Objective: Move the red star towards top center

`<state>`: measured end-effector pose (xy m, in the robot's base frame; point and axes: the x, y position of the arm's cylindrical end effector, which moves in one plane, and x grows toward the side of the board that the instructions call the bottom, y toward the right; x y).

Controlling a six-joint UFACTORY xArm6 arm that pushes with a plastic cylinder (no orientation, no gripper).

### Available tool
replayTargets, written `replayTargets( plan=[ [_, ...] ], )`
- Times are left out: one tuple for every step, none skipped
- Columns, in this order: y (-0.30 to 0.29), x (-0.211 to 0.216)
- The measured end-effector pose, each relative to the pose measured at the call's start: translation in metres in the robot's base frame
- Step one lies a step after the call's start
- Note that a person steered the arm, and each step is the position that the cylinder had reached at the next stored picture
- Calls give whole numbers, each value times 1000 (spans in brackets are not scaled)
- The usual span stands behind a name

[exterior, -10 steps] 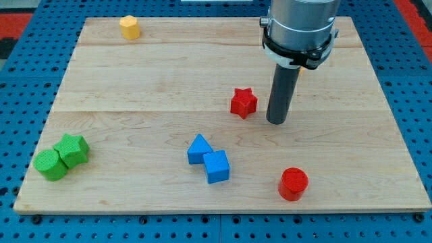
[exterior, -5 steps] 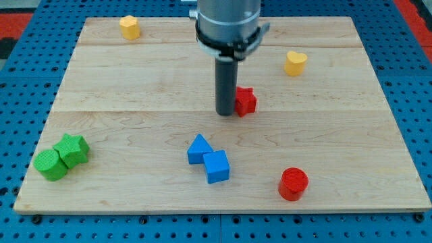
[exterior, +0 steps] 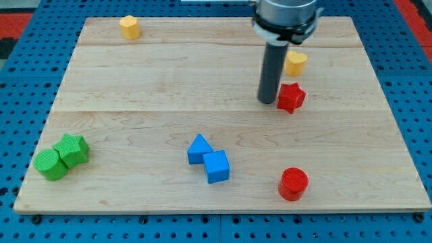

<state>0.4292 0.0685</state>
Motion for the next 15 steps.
replayTargets(
  plan=[
    [20,40],
    [113,46],
    [114,10],
    [26,-24],
    [-58,-58],
    [-71,-73],
    [-77,-66],
    [-102,-60],
    [-106,-89],
    [-105,-116],
    [-105,-117],
    [-105,-117],
    [-105,-117],
    [-105,-109],
    [-105,-99]
  ],
)
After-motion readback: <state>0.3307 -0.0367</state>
